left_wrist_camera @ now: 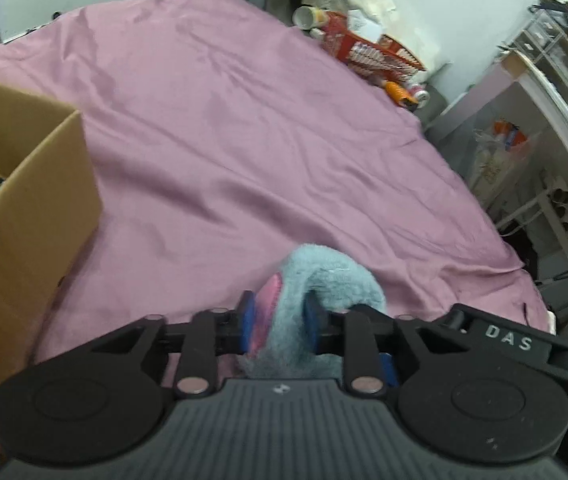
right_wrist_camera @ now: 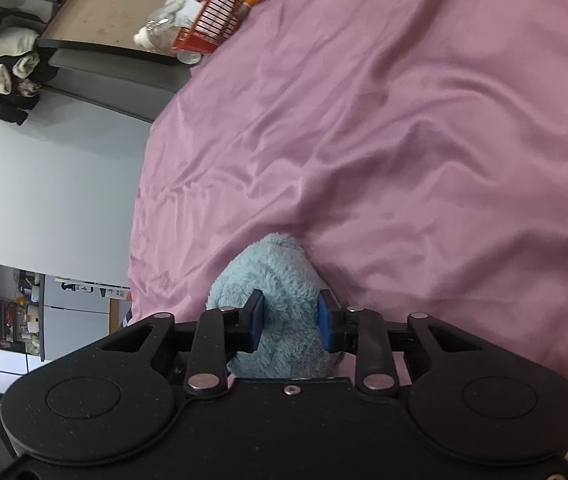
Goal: Organize soft objects
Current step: 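Carry the light-blue plush over the box and release it with both grippers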
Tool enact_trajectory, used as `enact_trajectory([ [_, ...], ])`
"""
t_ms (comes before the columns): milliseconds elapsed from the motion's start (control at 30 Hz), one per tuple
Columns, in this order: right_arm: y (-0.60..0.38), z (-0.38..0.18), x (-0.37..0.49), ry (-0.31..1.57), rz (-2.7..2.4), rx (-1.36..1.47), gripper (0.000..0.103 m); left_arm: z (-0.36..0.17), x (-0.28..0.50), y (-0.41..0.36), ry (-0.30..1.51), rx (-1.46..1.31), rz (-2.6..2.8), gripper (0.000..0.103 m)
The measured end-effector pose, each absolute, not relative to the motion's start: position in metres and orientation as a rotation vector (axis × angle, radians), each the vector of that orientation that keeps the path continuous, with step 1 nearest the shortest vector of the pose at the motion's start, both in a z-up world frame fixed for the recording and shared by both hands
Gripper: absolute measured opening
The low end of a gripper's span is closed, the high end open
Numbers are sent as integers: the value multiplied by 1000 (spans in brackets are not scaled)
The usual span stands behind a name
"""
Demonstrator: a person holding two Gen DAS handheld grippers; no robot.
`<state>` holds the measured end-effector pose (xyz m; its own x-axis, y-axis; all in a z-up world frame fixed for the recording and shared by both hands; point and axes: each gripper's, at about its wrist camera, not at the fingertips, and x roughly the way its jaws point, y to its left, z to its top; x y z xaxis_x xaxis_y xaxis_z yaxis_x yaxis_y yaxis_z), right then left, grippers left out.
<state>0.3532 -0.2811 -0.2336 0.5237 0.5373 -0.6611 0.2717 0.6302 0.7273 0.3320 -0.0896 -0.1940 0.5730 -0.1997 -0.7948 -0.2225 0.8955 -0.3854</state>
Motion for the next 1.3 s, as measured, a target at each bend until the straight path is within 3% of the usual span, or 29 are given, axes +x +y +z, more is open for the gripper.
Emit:
enact_trajectory([
  [1300, -220, -120, 312, 736, 600, 799, 24, -62, 260, -15, 707, -494, 56, 18],
])
